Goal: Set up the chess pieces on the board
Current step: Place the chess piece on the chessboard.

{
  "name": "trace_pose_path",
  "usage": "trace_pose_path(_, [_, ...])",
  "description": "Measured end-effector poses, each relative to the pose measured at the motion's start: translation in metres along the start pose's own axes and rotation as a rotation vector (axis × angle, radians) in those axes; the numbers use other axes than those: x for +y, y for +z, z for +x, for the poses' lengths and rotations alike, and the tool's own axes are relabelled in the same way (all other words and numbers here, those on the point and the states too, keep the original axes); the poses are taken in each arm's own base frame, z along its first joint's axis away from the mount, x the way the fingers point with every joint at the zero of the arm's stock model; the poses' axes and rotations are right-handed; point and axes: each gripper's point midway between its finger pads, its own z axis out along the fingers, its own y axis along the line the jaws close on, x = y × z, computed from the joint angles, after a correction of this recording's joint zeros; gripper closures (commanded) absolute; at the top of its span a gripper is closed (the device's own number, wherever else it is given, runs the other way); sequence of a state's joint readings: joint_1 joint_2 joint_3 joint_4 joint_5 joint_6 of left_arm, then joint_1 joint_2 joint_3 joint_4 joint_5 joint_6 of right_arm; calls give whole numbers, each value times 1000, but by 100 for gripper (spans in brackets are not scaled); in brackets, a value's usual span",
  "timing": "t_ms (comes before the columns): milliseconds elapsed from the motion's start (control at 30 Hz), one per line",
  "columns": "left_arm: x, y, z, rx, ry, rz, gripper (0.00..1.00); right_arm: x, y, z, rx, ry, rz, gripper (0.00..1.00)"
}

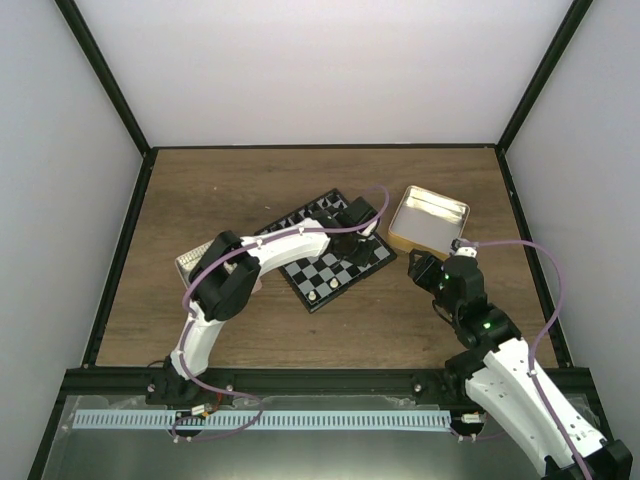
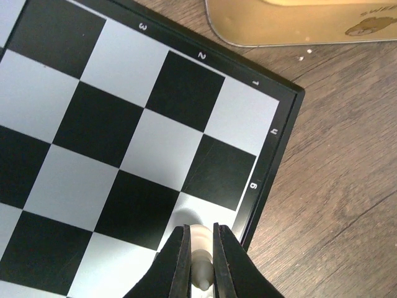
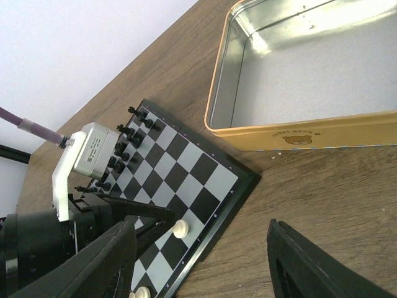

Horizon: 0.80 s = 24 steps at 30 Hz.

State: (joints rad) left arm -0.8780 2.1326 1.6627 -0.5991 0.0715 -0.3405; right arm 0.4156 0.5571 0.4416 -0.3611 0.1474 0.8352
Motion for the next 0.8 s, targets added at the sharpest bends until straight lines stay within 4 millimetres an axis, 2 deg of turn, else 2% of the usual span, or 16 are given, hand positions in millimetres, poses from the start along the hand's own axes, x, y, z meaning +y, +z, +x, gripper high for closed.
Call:
trace_pose_path(267, [1,0,9,28,-2,-27,92,-1,1,2,3,-1,3,41])
trace_pose_path(533, [-2,1,10,30,-4,-27,92,-3,2,4,8,-2,8,41])
trace_pose_path(800, [-2,2,6,22,-5,-30,86,-4,3,5,10,-2,10,41])
